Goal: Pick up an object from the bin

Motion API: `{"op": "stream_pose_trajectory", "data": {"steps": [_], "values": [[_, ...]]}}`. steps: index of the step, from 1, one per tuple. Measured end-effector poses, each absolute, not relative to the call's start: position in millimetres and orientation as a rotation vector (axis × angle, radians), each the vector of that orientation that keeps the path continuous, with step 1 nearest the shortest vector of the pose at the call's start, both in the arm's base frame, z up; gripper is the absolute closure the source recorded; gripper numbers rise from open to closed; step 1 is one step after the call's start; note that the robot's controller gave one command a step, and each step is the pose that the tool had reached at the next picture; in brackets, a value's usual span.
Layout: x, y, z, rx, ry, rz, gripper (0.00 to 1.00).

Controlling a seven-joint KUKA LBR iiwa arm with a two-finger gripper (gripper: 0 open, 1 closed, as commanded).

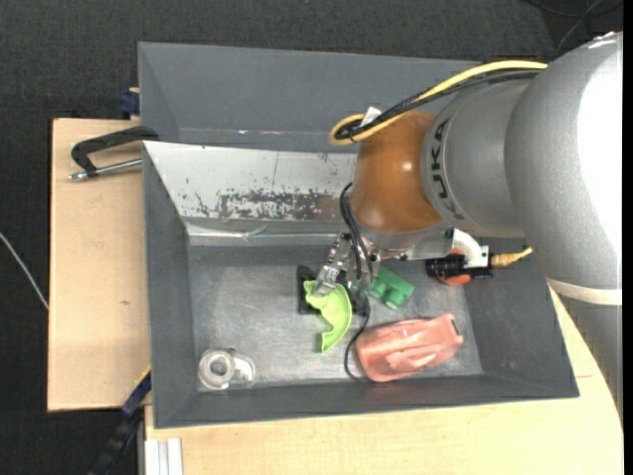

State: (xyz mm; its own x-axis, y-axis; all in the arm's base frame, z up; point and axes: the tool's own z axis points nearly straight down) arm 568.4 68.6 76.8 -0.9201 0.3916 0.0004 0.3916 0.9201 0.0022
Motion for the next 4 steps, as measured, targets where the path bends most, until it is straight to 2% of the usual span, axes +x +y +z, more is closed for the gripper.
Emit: {"op": "stream_pose_trajectory", "data": {"steps": [1,3,4], "values": [[567.3,69,80,0.628,3.079,0.002,1.00],[566.6,69,107,0.627,3.080,0.001,1.00],[566.0,69,128,0.628,3.081,0.000,1.00]]}}
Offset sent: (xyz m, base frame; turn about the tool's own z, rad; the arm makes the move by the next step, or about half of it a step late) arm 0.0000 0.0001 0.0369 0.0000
